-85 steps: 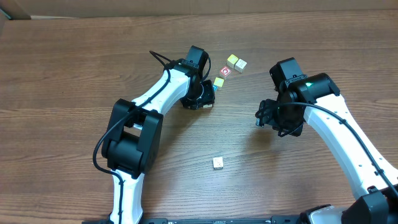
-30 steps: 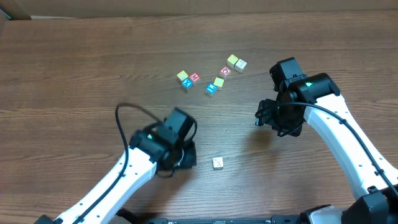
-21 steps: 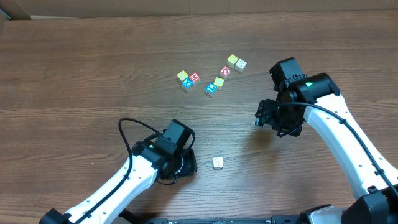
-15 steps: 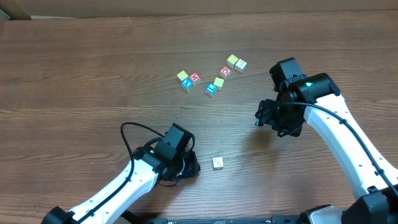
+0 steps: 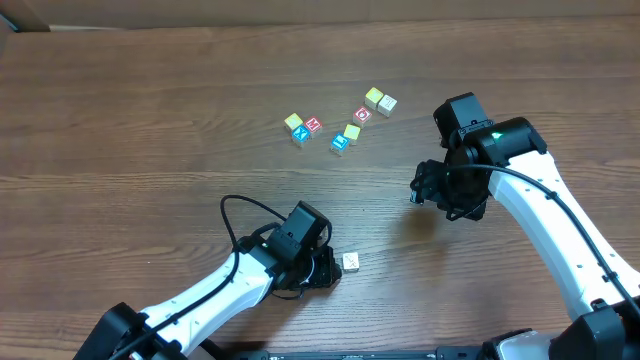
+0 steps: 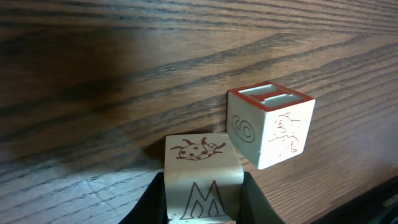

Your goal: Flip 5 blocks

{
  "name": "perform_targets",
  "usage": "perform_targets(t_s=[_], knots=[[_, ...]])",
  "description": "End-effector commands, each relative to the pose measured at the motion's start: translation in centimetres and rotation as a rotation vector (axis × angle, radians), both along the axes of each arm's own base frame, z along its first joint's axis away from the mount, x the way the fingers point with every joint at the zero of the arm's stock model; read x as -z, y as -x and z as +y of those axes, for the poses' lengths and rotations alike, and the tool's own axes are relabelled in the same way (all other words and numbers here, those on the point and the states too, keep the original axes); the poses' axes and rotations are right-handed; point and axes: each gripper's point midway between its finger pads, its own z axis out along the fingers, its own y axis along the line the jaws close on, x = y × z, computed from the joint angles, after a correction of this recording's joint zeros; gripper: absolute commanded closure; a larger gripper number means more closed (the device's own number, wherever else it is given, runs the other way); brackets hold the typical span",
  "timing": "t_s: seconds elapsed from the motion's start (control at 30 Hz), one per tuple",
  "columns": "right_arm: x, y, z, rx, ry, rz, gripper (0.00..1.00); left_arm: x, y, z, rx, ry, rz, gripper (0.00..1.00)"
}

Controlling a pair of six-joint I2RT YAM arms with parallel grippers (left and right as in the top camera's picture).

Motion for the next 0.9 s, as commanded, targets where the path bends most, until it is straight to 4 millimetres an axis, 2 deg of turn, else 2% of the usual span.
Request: perform_targets(t_s=[0.0,0.87], knots=[[-1.1,-0.3,0.2,-0.007,-0.016,-0.034,0.29,1.2,0.5,0.5,-0.015,-0.040,0.031,0.96],[-1.1,-0.3,0.2,-0.007,-0.016,-0.034,0.29,1.5,-1.4,2.0,-0.132,-0.111,-0.019,0.96]])
